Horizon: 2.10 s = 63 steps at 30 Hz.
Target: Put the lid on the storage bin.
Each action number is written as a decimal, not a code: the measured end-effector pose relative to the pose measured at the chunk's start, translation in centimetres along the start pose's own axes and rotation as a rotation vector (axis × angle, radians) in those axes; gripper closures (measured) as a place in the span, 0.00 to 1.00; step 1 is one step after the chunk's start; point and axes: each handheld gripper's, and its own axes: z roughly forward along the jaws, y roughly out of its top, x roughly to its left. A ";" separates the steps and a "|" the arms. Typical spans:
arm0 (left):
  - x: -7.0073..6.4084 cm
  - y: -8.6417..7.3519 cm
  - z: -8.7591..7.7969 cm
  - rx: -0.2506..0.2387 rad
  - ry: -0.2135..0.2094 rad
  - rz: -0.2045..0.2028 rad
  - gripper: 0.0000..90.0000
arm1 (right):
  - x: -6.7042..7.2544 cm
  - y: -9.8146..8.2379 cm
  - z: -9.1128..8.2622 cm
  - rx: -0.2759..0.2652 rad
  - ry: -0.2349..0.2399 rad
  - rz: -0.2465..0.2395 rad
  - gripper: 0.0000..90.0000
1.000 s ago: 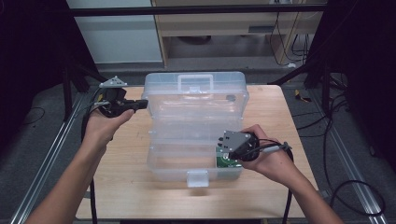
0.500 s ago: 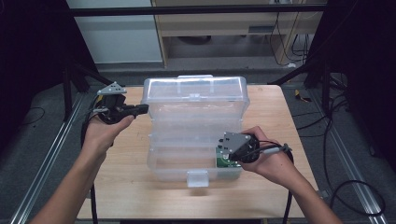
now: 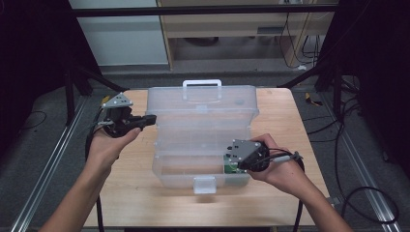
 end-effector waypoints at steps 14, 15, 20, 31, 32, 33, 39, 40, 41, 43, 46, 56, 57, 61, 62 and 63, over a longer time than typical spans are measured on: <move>-0.5 -1.0 -0.6 -0.002 -0.013 -0.001 0.98 | 0.4 -0.4 -0.2 -0.005 0.011 0.016 0.82; -0.6 -1.1 -0.6 -0.002 -0.014 0.000 0.98 | 0.5 -0.5 -0.2 -0.007 0.009 0.023 0.80; -0.8 -1.5 -0.7 -0.004 -0.020 0.001 0.98 | 0.8 -0.6 -0.7 -0.027 0.004 0.057 0.70; -1.5 -2.9 -0.6 0.002 -0.038 0.007 0.99 | 0.8 -2.2 -3.8 -0.076 -0.085 0.227 0.52; -1.5 -3.2 -0.6 0.003 -0.043 0.006 0.99 | 0.8 -2.5 -3.9 -0.070 -0.092 0.241 0.51; -1.6 -3.3 -0.6 0.003 -0.045 0.002 0.99 | 0.7 -2.7 -4.1 -0.066 -0.098 0.250 0.51; -2.0 -4.4 -0.8 0.009 -0.056 -0.002 0.99 | 0.4 -5.0 -5.0 -0.053 -0.128 0.324 0.50; -2.0 -4.6 -0.9 0.012 -0.059 -0.004 0.99 | 0.4 -5.3 -5.1 -0.052 -0.130 0.331 0.50; -2.0 -4.7 -0.9 0.011 -0.059 -0.006 0.99 | 0.3 -5.7 -5.3 -0.050 -0.133 0.339 0.50; -2.0 -4.9 -1.1 0.010 -0.059 -0.010 1.00 | 0.2 -6.2 -5.5 -0.042 -0.141 0.351 0.50; -2.0 -5.2 -1.1 0.007 -0.059 -0.015 1.00 | -0.1 -7.2 -5.6 -0.025 -0.167 0.375 0.50; -2.5 -6.7 -0.9 0.009 -0.046 0.007 1.00 | -1.6 -10.8 -3.5 0.043 -0.288 0.572 0.34; -2.6 -6.9 -1.0 0.002 -0.048 0.004 1.00 | -1.7 -11.1 -3.2 0.043 -0.299 0.587 0.33; -2.6 -7.7 -1.0 -0.005 -0.054 -0.001 1.00 | -2.2 -12.5 -2.0 0.040 -0.332 0.676 0.29; -2.6 -7.8 -1.1 -0.005 -0.053 -0.002 1.00 | -2.3 -12.6 -1.8 0.041 -0.333 0.686 0.28; -2.6 -7.9 -1.1 -0.006 -0.052 -0.002 1.00 | -2.4 -12.8 -1.6 0.042 -0.338 0.698 0.28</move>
